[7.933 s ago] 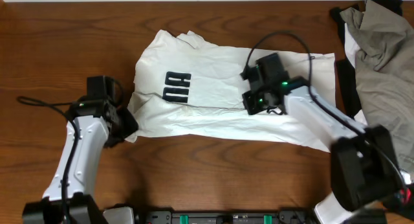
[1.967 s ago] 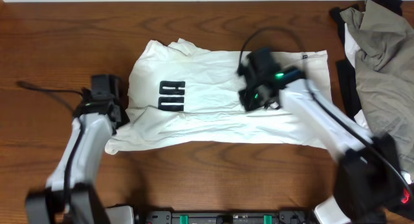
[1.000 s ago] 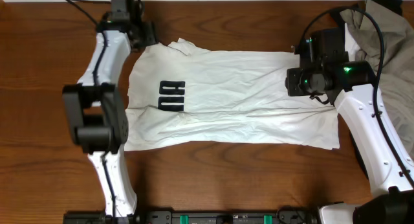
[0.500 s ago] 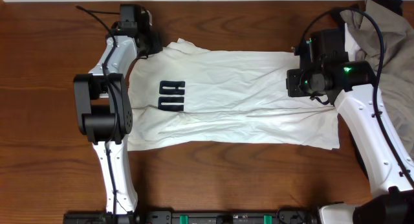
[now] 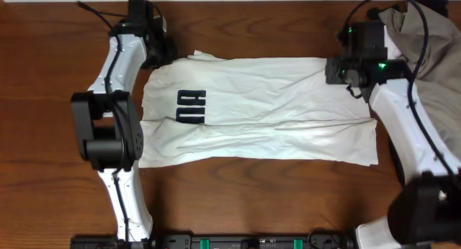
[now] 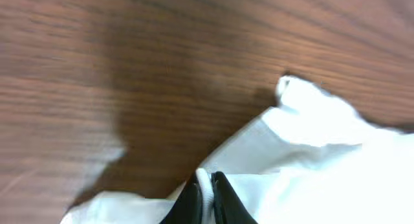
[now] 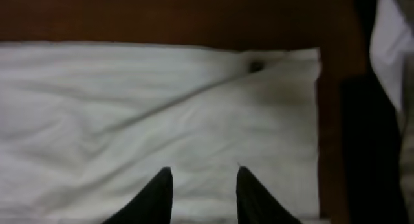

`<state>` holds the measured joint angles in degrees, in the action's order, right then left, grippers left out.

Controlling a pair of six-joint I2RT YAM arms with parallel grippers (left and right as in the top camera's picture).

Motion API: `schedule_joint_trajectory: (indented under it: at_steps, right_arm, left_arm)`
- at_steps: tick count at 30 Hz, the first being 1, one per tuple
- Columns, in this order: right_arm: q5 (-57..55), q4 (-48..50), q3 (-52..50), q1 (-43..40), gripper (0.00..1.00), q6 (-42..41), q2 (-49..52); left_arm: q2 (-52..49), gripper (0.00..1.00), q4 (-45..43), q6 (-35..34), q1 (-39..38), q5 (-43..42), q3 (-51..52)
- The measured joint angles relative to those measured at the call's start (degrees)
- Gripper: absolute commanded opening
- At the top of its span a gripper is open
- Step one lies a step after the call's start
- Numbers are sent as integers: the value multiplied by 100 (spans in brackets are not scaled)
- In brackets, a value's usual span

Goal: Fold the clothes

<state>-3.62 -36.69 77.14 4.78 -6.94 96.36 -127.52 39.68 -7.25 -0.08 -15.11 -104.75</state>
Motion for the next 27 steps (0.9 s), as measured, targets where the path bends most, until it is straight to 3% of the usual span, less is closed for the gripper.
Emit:
schedule_joint_trajectory:
  at_steps: [2,13,27]
  right_arm:
    - [-11,350,2,-219,40,-31,350]
    - [245,1840,-7,-1141,40,-50,2107]
    - [455,2741,-9,-1255,41,-70,2280]
  left_arm:
    - [122,6,83,0,2,0,-15]
    - [168,6,280,-2,0,2,-24]
    - [168,6,302,0,0,2,-24]
